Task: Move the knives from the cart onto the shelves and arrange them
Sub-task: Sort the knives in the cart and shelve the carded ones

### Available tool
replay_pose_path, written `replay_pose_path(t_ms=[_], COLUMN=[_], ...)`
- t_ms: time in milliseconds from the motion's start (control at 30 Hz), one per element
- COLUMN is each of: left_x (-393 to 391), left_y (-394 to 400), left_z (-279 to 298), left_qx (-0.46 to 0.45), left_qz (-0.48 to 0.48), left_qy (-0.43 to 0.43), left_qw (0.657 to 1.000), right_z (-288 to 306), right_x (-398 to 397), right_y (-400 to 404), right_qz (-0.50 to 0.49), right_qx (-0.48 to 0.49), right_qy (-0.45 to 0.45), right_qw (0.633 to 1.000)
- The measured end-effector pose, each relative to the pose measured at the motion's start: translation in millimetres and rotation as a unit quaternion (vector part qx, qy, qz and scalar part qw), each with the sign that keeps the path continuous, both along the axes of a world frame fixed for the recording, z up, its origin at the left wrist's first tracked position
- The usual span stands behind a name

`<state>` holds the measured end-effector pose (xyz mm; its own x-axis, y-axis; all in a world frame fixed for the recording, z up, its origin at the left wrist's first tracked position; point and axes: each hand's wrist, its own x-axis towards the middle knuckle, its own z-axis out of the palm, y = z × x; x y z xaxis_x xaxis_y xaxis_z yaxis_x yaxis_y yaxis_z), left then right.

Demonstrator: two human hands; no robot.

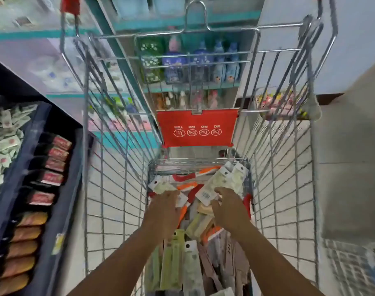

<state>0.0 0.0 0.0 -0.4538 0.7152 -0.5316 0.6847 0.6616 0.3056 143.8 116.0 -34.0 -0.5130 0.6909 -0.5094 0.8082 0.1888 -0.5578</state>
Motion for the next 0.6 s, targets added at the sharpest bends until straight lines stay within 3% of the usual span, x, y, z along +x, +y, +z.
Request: replay_pose_path(t_ms=[233,600], left_x=[-12.7,-9.8], left_y=[40.4,115.2], left_z=[-77.5,-161.4], left_qx=[-0.014,0.013], left_qz=[-0.009,-0.132], left_qy=[-0.013,-0.009], left_qw=[1.000,0.991], right_z=[-70.0,-154.1], right_x=[-3.1,-15.0], right_y=[26.5,46.1], right_qz=[-0.040,-0.175], right_qx=[-0.022,-0.007], right_qy=[-0.061,-0.085], right_qw=[0.997,0.981])
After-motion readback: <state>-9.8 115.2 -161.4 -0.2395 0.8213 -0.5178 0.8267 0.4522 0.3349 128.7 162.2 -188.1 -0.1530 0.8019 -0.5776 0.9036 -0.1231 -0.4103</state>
